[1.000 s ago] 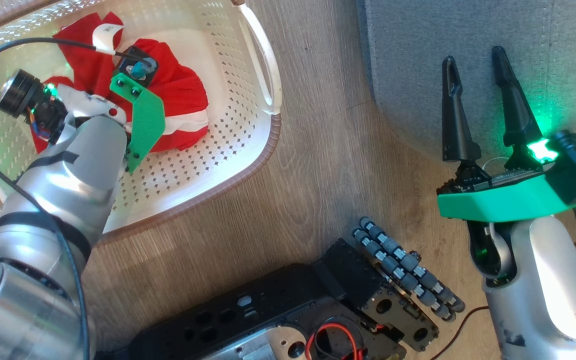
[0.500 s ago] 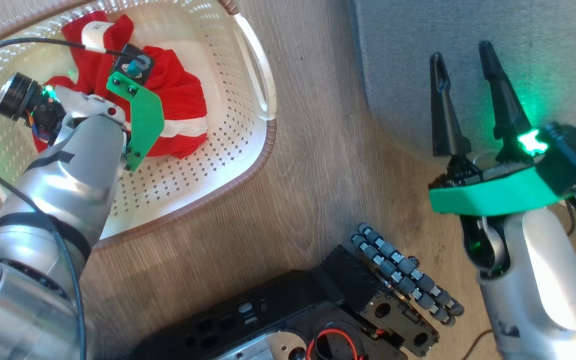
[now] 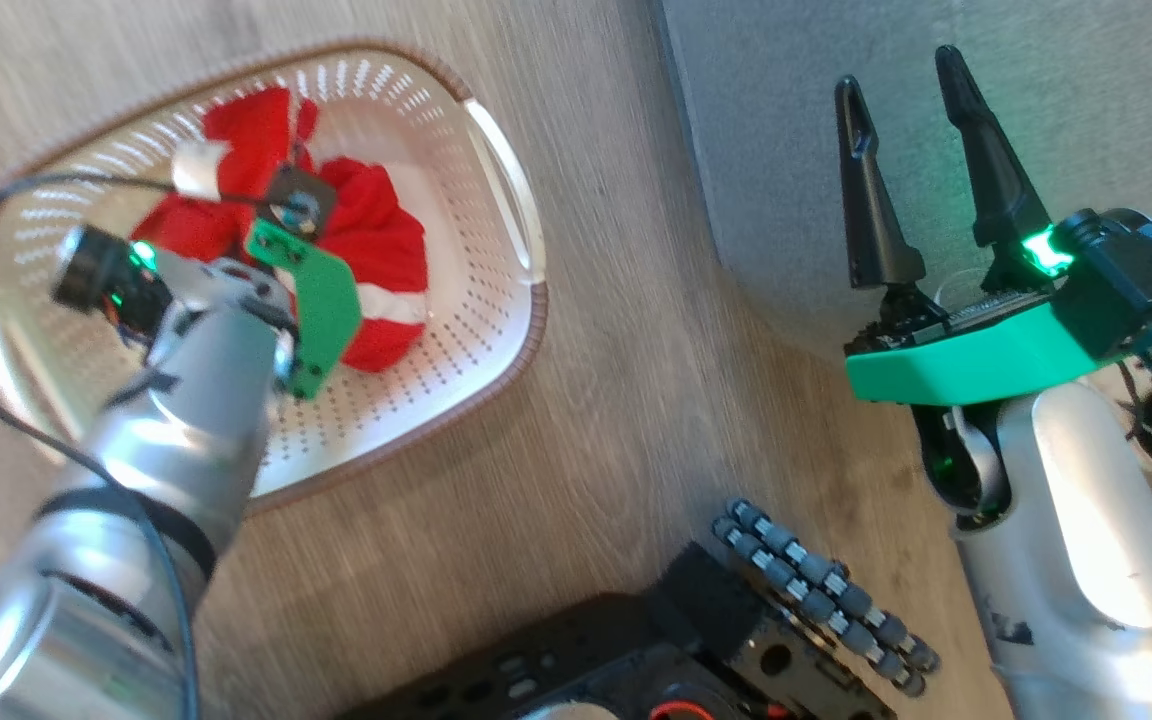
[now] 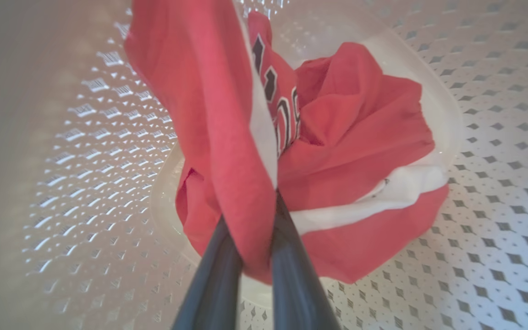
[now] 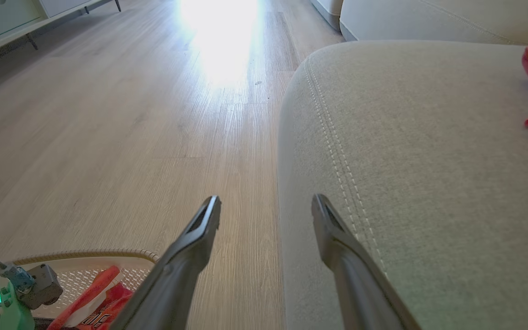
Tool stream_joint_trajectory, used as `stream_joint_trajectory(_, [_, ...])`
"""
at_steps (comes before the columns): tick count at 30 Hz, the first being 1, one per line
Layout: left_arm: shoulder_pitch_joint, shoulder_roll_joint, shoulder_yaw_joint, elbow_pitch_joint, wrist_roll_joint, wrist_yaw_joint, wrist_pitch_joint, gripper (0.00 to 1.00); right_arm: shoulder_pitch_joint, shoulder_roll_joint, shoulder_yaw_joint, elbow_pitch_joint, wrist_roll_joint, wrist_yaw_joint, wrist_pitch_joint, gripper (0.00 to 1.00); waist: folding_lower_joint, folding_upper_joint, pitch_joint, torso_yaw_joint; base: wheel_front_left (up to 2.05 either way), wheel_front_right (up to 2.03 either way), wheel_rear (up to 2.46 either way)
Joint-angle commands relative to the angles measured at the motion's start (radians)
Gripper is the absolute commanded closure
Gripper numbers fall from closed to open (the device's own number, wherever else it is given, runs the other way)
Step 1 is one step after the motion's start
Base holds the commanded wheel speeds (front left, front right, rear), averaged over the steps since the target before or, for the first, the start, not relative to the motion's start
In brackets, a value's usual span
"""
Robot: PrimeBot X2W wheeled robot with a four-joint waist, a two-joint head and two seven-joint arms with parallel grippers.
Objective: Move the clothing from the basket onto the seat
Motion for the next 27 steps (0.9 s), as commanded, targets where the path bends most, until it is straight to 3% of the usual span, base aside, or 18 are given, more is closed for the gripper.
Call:
stream_joint_trajectory(1, [0.028, -0.002, 0.021, -0.011, -0.006, 0.01, -0.017, 1.0, 0.037, -0.018, 0.01, -0.02, -0.008, 0.007, 0.001, 0.0, 0.0, 0.0, -0.063, 0.031, 0.0, 0.0, 0.0])
stream_joint_trajectory(9, [0.113, -0.051, 0.035, -0.017, -0.05, 0.008, -0.156, 1.0, 0.083, -0.06, -0.011, 0.004, -0.024, 0.007, 0.001, 0.0, 0.0, 0.0, -0.254, 0.124, 0.0, 0.0, 0.0])
stream_joint_trajectory(18, [0.181, -0.064, 0.06, -0.071, -0.108, 0.013, -0.298, 1.0, 0.143, -0.092, -0.017, 0.027, -0.036, 0.007, 0.001, 0.0, 0.0, 0.0, -0.434, 0.205, 0.0, 0.0, 0.0])
stream_joint_trajectory(21, [0.194, -0.065, 0.092, -0.159, -0.131, 0.023, -0.314, 1.0, 0.169, -0.096, -0.026, 0.033, -0.04, 0.007, 0.001, 0.0, 0.0, 0.0, -0.484, 0.23, 0.0, 0.0, 0.0])
stream_joint_trajectory(25, [0.237, -0.043, 0.162, -0.371, -0.092, 0.075, -0.315, 1.0, 0.205, -0.097, -0.039, 0.039, -0.046, 0.007, 0.001, 0.0, 0.0, 0.0, -0.546, 0.262, 0.0, 0.0, 0.0])
stream_joint_trajectory(27, [0.273, -0.024, 0.209, -0.475, -0.069, 0.08, -0.315, 1.0, 0.218, -0.098, -0.039, 0.043, -0.047, 0.007, 0.001, 0.0, 0.0, 0.0, -0.571, 0.271, 0.0, 0.0, 0.0])
